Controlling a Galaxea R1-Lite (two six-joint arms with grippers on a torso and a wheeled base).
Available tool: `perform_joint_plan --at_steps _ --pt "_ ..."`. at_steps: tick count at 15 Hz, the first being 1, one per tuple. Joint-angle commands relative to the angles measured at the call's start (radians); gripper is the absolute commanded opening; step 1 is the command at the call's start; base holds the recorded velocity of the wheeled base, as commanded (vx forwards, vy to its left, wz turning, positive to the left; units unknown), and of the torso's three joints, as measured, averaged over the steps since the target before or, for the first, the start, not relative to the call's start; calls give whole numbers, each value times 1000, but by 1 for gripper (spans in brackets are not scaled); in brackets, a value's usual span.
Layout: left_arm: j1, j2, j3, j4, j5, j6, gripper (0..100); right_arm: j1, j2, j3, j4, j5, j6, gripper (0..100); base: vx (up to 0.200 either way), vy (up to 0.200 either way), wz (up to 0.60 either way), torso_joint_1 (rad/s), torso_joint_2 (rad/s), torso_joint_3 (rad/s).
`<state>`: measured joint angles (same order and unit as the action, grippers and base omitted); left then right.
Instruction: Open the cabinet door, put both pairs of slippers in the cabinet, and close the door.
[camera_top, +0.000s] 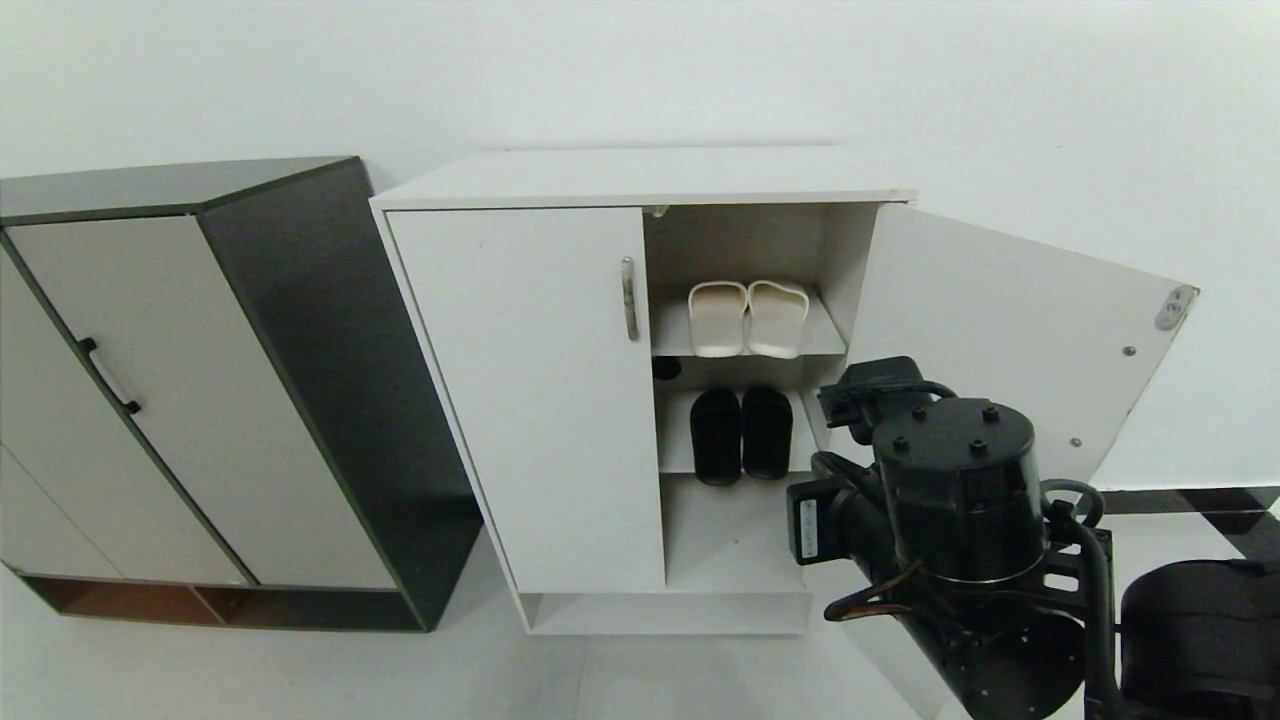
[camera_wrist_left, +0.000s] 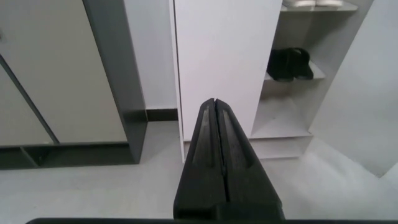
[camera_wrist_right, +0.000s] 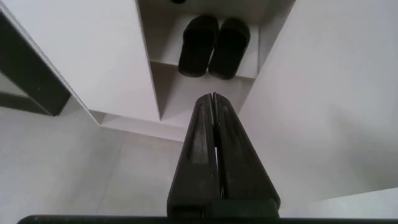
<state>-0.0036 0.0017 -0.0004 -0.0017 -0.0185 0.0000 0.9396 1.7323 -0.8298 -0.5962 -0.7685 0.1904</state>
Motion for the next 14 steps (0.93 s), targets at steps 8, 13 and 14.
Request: perform_joint_plan --at_steps 8,13,14 --pt "1 0 0 0 0 0 0 1 0 0 -1 0 0 0 0 0 0 140 -467 -327" --pt "1 0 0 0 0 0 0 -1 1 0 -1 0 0 0 0 0 0 183 -498 -312" --pt "1 0 0 0 0 0 0 -2 1 0 -1 0 0 0 0 0 0 207 -520 -310"
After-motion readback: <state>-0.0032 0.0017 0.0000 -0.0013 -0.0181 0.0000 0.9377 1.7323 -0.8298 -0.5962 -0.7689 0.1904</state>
